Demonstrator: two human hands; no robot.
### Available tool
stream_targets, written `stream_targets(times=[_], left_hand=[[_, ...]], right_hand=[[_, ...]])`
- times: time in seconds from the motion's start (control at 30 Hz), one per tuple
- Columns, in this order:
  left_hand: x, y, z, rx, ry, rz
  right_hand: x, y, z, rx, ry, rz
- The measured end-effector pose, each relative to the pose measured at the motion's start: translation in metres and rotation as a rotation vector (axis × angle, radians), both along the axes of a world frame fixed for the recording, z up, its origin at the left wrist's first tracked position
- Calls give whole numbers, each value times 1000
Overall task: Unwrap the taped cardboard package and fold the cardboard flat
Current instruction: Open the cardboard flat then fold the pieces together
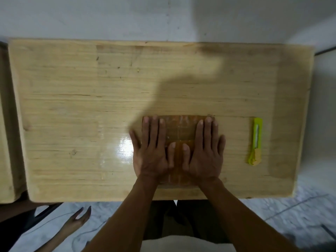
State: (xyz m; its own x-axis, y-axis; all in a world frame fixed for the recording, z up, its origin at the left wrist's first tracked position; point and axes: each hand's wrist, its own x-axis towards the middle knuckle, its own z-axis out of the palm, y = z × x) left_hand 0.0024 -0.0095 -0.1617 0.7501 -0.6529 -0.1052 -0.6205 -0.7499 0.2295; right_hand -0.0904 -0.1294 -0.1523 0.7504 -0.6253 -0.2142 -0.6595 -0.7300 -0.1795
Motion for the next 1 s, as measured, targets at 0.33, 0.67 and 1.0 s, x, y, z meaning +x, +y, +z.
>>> stream_targets(times=[0.33, 0.67, 1.0], left_hand=[[-1, -1, 6, -26, 3, 24], [-27, 8, 22, -5, 85, 373], [2, 27, 49, -315, 590, 396]], right_hand=[[0, 1, 3, 32, -49, -17], [-6, 33, 24, 87, -43, -326], [-26, 38, 37, 402, -393, -586]])
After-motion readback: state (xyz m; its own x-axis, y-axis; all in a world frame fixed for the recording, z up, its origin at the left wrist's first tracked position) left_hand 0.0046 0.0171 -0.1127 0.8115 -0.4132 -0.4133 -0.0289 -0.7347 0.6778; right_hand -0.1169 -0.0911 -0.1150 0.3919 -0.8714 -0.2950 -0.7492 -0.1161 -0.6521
